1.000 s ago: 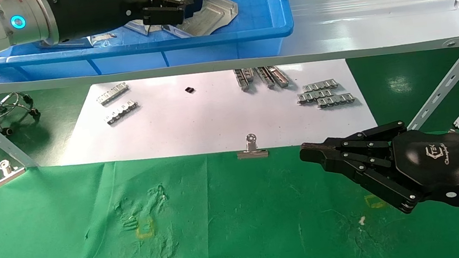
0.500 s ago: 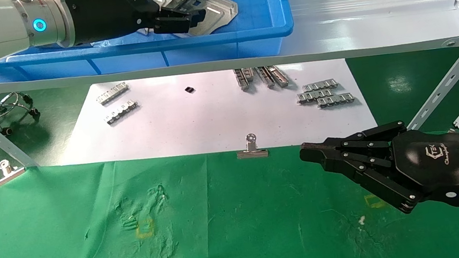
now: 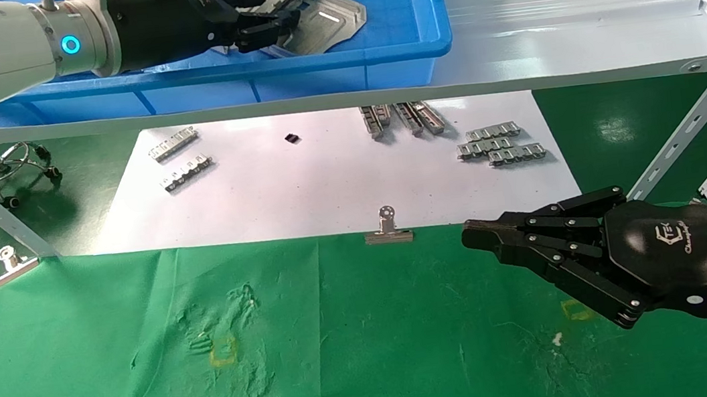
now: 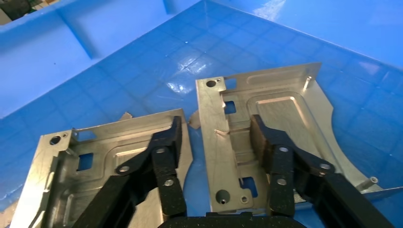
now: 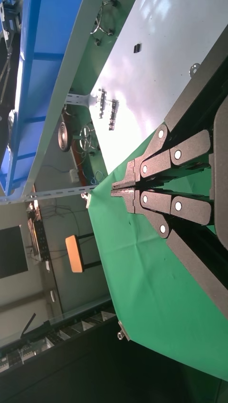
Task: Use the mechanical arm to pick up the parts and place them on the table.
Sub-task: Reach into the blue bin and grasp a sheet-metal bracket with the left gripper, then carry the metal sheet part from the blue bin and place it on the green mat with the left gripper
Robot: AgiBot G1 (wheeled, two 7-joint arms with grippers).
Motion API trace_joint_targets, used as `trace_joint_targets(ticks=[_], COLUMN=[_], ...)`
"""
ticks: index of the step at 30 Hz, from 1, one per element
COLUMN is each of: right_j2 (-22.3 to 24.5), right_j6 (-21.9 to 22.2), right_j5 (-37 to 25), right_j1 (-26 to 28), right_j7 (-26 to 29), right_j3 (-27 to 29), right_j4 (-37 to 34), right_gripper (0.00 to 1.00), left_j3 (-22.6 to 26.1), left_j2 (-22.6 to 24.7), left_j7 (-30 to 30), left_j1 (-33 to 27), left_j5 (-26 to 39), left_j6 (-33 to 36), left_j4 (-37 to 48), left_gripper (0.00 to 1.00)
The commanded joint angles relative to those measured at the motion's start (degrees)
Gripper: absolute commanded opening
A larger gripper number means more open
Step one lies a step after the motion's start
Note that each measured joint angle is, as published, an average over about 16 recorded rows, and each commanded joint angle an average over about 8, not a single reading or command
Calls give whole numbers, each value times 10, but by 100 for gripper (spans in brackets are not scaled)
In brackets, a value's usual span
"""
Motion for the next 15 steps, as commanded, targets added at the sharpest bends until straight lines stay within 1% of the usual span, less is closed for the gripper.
trace_joint_targets(ticks=[1,15], right_j2=[0,0], right_j6=[0,0], right_j5=[0,0], right_j1=[0,0], right_j7=[0,0], right_j3=[0,0], right_j4=[0,0], right_gripper=[0,0], left_j3=[1,-3], left_j2=[0,0], left_j7=[0,-3], left_j1=[0,3], left_j5=[1,-7], left_j6=[-3,-26], left_j4=[0,-1], left_gripper=[0,0])
